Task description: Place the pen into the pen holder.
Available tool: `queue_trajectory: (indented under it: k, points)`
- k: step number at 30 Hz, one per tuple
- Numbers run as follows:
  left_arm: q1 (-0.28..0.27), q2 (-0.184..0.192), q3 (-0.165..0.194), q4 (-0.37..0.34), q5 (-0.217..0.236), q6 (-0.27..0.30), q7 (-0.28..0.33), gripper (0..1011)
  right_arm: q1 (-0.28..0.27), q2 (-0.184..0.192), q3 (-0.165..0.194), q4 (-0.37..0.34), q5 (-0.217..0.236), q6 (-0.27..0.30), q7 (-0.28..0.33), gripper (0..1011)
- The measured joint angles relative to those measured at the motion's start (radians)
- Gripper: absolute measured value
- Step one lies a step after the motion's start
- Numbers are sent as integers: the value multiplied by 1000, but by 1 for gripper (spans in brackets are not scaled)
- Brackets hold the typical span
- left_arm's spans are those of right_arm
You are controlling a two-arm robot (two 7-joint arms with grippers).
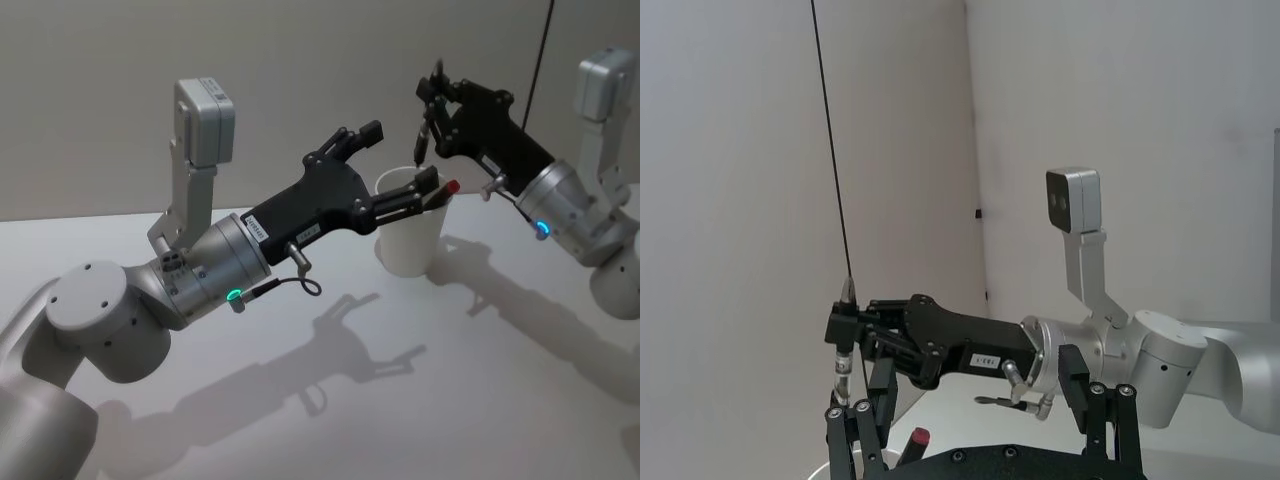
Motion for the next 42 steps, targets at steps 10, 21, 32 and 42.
queue_trajectory:
  k: [10, 21, 32, 42]
  points:
    - [0, 0, 0, 0, 0, 0, 0, 1001, -34, 13, -6, -28, -21, 10, -21, 122]
    - [0, 0, 0, 0, 0, 0, 0, 1001, -71, 27, -11, -59, -41, 38, -52, 122]
    - [0, 0, 0, 0, 0, 0, 0, 1001, -88, 33, -15, -74, -51, 52, -68, 390]
    - [0, 0, 0, 0, 0, 0, 0, 1001, -95, 35, -16, -79, -54, 57, -74, 683]
